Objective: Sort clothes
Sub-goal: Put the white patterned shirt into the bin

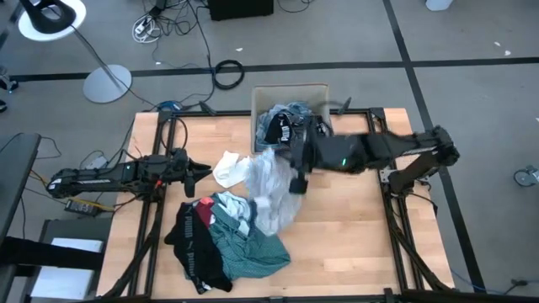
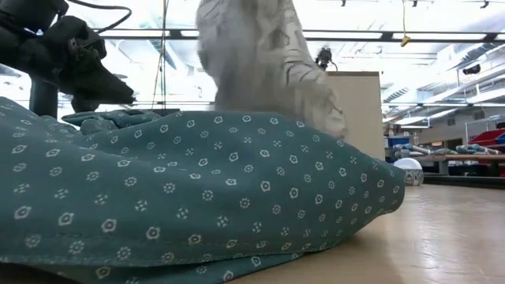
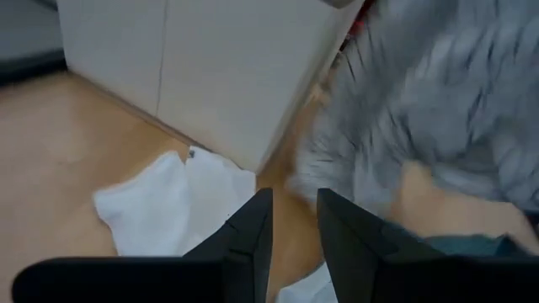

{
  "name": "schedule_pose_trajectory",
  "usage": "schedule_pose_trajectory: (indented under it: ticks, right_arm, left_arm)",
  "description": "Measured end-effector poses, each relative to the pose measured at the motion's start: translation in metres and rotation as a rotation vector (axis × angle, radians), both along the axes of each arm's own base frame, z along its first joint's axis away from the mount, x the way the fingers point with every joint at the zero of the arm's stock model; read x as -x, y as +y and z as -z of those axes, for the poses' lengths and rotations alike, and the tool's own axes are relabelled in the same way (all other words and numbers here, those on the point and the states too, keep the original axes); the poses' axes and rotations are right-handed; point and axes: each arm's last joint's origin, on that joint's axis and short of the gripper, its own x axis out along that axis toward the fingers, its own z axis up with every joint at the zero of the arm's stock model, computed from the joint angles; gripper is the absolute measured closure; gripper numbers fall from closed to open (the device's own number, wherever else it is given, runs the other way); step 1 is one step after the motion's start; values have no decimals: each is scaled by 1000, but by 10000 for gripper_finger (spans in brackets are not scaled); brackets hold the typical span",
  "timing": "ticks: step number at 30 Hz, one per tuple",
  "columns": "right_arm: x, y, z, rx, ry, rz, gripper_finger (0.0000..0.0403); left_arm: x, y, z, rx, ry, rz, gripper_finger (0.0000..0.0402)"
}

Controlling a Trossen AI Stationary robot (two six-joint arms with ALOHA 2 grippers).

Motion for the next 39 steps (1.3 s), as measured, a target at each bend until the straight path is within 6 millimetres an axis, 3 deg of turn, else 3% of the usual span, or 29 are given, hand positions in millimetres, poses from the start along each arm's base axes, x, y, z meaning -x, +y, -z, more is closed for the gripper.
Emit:
schedule_pose_trajectory:
  ticks: [5, 12, 23, 30, 39]
  right_arm:
    - [8, -36, -46, 63, -159, 86, 403]
    - [30, -78, -91, 140, -304, 218, 403]
    - [69, -119, -152, 318, -693, 419, 403]
    - [72, -138, -153, 296, -753, 346, 403]
    - [30, -159, -125, 151, -675, 129, 403]
  left_arm:
    - [0, 0, 0, -165, 48, 53, 300]
    - [0, 0, 0, -206, 59, 66, 300]
    - [0, 0, 0, -205, 59, 67, 300]
    - [0, -1, 0, -197, 55, 98, 300]
    - [0, -2, 0, -188, 49, 127, 300]
